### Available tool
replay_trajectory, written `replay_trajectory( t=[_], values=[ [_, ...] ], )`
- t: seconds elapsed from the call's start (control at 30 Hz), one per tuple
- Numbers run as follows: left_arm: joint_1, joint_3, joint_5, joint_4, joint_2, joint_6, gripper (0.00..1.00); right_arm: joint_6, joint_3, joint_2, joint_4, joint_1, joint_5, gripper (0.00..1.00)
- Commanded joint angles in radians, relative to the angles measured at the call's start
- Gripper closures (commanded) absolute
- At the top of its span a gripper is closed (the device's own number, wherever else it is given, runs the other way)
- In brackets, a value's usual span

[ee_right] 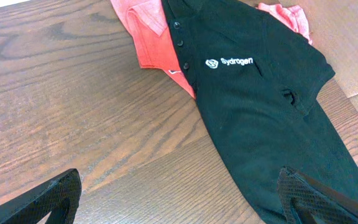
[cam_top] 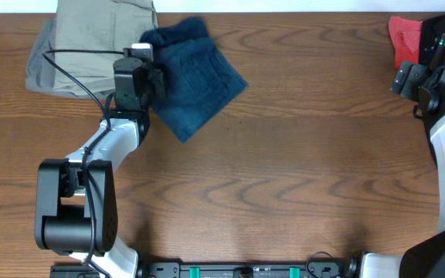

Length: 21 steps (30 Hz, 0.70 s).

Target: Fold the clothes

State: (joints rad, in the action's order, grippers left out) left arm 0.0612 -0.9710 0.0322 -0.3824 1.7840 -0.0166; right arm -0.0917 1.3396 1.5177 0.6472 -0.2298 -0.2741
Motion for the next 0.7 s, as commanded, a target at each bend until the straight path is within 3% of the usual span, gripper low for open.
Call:
replay_trajectory(
  t=[0.0,0.17,0.33,0.5,0.67],
  values=[
    [-0.010,-0.031,-0.080,-0.047,0.005,-0.138,0.94,-0.008,0.001,0.004,0.000,-0.005,-0.010,0.01],
    [-0.042,-0.031,-0.108,-0.143,0.012,-0.214,0.94,-0.008,0.001,0.004,0.000,-0.006,-0.010,0.01],
    [-0.090,-0.032,-0.108,-0.261,0.012,-0.216,0.94,-0.008,0.001,0.004,0.000,-0.005,-0.010,0.01],
    [-0.134,-0.062,-0.107,-0.283,0.013,-0.220,0.93,-0.008,0.001,0.004,0.000,-0.006,-0.010,0.01],
    [-0.173,-0.121,-0.096,-0.307,0.050,-0.247,0.85,-0.008,0.001,0.004,0.000,-0.005,-0.010,0.01]
  ],
)
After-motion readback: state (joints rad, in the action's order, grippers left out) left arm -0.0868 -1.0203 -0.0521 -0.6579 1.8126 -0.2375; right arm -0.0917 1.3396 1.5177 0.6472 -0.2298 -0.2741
